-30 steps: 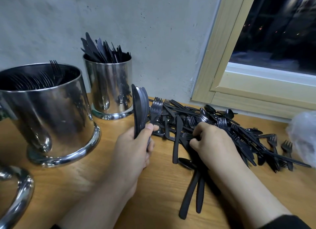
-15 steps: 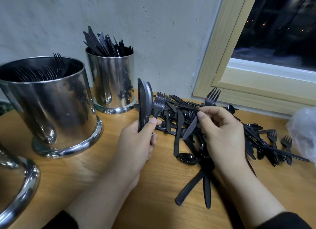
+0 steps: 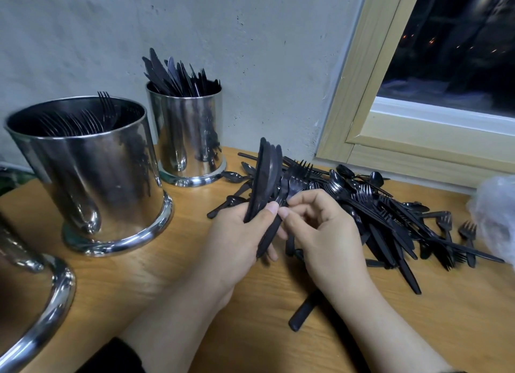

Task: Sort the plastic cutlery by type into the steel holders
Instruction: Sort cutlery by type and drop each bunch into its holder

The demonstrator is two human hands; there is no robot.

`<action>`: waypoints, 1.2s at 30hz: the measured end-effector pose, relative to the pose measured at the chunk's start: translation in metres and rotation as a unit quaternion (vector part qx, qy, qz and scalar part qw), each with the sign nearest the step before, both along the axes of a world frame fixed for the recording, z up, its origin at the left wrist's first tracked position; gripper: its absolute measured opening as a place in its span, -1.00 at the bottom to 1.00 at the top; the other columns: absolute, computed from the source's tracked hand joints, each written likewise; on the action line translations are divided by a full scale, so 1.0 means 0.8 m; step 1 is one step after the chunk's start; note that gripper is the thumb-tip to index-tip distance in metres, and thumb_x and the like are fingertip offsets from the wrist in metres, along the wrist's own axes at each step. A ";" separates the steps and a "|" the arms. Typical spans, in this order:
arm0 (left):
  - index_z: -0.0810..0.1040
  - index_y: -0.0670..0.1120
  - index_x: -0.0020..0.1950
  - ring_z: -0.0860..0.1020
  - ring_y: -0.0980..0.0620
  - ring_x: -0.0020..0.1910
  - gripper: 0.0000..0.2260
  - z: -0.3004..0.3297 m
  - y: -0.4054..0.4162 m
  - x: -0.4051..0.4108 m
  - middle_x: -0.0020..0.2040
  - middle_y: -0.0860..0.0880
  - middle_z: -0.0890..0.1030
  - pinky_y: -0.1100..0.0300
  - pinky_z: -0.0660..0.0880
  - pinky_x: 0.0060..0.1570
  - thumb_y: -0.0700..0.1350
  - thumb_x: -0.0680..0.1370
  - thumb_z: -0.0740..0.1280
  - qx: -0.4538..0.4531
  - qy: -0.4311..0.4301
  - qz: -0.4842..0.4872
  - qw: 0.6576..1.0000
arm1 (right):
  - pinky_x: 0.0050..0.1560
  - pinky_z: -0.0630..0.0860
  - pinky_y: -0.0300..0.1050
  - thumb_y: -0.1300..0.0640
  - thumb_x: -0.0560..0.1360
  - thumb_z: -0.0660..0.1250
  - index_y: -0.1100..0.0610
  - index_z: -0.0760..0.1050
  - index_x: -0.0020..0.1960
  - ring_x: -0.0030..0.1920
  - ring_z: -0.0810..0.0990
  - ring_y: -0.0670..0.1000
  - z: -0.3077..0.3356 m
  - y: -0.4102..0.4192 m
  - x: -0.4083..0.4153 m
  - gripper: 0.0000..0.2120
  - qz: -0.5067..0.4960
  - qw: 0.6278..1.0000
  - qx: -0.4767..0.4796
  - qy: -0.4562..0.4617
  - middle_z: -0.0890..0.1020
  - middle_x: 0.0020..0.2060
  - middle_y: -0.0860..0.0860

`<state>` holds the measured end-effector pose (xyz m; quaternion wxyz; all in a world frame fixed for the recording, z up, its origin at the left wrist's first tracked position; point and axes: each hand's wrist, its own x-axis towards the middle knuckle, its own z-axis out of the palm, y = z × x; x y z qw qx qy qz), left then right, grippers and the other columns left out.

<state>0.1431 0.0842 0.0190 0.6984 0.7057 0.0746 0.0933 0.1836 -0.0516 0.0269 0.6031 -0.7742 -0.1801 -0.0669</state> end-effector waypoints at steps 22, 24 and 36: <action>0.62 -0.12 -0.13 0.39 0.07 -0.46 -0.69 -0.011 0.004 0.005 -0.39 -0.07 0.51 0.23 0.32 -0.47 0.06 0.67 0.29 0.032 0.020 0.013 0.999 | 0.11 0.25 0.06 -0.05 0.53 0.38 -0.13 0.58 0.27 0.15 0.39 0.05 -0.009 -0.063 0.069 -0.69 -0.087 0.877 -0.467 -0.071 0.39 0.00 -0.06; 0.62 -0.13 -0.12 0.39 0.08 -0.48 -0.69 -0.010 0.003 0.006 -0.39 -0.06 0.51 0.24 0.33 -0.47 0.06 0.67 0.29 0.033 0.021 0.014 0.999 | 0.14 0.25 0.06 -0.03 0.52 0.37 -0.12 0.58 0.29 0.16 0.39 0.04 -0.009 -0.063 0.069 -0.66 -0.085 0.880 -0.464 -0.062 0.39 0.01 -0.07; 0.62 -0.12 -0.12 0.40 0.09 -0.48 -0.68 -0.009 0.002 0.004 -0.39 -0.07 0.50 0.25 0.34 -0.46 0.06 0.67 0.28 0.038 0.022 0.016 0.999 | 0.18 0.24 0.09 -0.25 0.53 0.32 -0.08 0.60 0.15 0.19 0.39 0.04 -0.014 -0.061 0.068 -0.67 -0.093 0.891 -0.440 -0.064 0.42 0.03 -0.09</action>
